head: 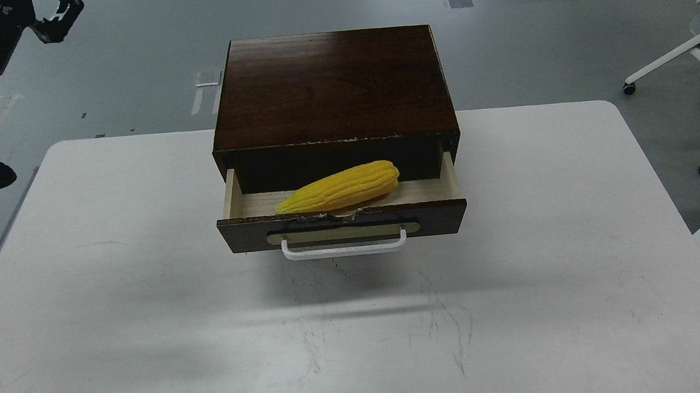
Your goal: Put corn in drawer with both arms
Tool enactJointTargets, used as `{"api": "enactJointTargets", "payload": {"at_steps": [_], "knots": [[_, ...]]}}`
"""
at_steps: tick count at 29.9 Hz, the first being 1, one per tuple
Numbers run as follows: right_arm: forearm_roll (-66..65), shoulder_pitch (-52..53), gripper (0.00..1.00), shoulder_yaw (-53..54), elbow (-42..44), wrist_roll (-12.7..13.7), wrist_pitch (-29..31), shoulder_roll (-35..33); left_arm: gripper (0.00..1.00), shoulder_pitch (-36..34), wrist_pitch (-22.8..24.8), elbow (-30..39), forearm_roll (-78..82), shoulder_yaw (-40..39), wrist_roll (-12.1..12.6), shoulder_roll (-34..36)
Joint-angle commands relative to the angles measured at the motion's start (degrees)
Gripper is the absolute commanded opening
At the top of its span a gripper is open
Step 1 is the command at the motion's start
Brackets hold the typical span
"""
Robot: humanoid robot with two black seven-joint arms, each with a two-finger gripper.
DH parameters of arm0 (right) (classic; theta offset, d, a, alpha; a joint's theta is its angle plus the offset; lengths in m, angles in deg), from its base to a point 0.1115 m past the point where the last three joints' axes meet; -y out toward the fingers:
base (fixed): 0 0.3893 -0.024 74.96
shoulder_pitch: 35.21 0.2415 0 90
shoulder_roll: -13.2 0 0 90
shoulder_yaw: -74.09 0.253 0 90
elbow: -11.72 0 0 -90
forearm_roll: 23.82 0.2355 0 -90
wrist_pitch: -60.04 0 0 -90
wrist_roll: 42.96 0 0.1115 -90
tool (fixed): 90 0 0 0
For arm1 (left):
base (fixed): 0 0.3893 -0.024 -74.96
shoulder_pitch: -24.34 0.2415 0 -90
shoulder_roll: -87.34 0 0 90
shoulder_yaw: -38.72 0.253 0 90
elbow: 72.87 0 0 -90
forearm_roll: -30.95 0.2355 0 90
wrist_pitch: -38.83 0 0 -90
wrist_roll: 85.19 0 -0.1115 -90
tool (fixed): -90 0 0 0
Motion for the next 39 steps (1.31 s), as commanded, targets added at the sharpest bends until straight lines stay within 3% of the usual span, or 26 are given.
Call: {"api": "enactJointTargets", "payload": {"at_steps": [1,6,16,22,30,34,39], "knots": [[12.63,-3.62,1.00,2.37,4.55,-0.10,-0.16,-2.81,0.98,-0.09,0.00,0.00,0.10,0.00,0.34,-1.10],[28.74,-10.92,1.00,7.29,6.76,-0.45,-0.60,-6.51,0.98,-0.18,0.00,0.00,-0.26,-0.27,0.42,-2.51],[57.12,-29.28,1.00,22.23,17.38,0.17,-0.42,-7.04,0.98,0.87,0.00,-3.60,-2.18,-1.94,0.42,-6.29],[74.25,-36.49,1.00,26.71,18.72,0.52,-0.07,-7.04,0.98,1.40,0.00,-4.84,-2.89,-1.94,0.42,-6.65],[79.21,-40.90,1.00,34.10,18.80,-0.45,-0.68,-6.51,0.98,1.75,0.00,-6.15,-6.05,-2.02,0.51,-6.73],[79.21,-41.43,1.00,34.02,18.27,-0.45,-0.95,-6.51,0.98,1.75,0.00,-10.37,-6.67,-2.29,0.69,-8.31],[79.03,-41.43,1.00,33.93,18.19,-0.45,-0.86,-6.51,0.98,2.10,0.00,-11.86,-9.65,-4.04,3.67,-8.84]]}}
